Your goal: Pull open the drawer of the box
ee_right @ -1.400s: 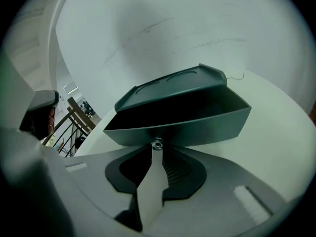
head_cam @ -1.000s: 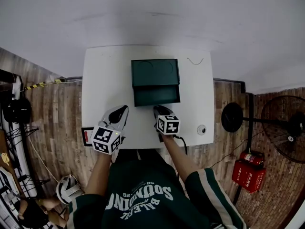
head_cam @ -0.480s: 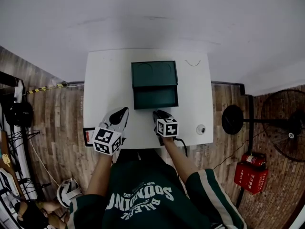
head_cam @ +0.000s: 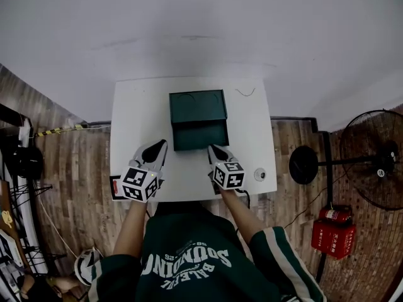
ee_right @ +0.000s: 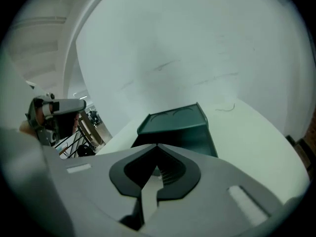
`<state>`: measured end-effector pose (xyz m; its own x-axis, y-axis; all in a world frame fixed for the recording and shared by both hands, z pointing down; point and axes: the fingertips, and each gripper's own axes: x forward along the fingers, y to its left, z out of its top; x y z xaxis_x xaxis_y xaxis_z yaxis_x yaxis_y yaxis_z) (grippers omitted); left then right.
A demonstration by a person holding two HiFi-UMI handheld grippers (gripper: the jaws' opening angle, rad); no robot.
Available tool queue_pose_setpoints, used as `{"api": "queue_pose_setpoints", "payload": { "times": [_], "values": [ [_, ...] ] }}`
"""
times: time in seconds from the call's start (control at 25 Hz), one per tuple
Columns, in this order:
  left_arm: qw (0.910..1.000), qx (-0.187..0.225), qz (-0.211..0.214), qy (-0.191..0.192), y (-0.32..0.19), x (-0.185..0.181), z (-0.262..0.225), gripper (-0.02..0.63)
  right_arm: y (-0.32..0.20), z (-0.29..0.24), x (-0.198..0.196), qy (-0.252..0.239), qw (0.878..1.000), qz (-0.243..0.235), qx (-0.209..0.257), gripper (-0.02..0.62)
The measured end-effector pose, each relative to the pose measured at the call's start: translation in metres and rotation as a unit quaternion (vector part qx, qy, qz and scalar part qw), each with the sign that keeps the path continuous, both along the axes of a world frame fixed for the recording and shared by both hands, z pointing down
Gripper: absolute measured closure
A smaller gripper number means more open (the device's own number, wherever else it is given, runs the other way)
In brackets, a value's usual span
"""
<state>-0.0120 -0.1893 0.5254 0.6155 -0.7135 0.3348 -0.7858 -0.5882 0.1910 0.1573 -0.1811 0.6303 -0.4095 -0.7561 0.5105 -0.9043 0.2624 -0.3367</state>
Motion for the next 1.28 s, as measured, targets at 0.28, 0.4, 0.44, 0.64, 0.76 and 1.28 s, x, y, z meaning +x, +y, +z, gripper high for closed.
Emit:
{"api": "queue_pose_setpoints", "payload": {
  "times": [0.28,0.4,0.44,0.64,0.76,1.28],
  "values": [
    [0.9994,0.033,-0.002,0.010,-0.012,0.002,-0.032,0.552,-0.028,-0.100,0.010,-0.010,0.993,-0.003,0.114,0.594],
    [0.9988,0.047,-0.004,0.013,-0.016,0.000,-0.045,0.554,-0.032,-0.140,0.008,0.000,0.987,-0.012,0.162,0.594],
    [0.9986,0.050,-0.004,0.014,-0.017,0.000,-0.049,0.554,-0.031,-0.151,0.007,0.005,0.984,-0.016,0.175,0.594],
    [0.9981,0.060,-0.004,0.016,-0.021,0.001,-0.059,0.554,-0.028,-0.182,0.002,0.016,0.977,-0.025,0.213,0.594],
    [0.9979,0.062,-0.005,0.016,-0.020,0.002,-0.062,0.552,-0.027,-0.183,0.004,0.011,0.977,-0.021,0.212,0.594],
    [0.9984,0.053,0.000,0.018,-0.015,0.003,-0.056,0.552,-0.015,-0.164,0.000,0.016,0.981,-0.022,0.194,0.594]
  ]
}}
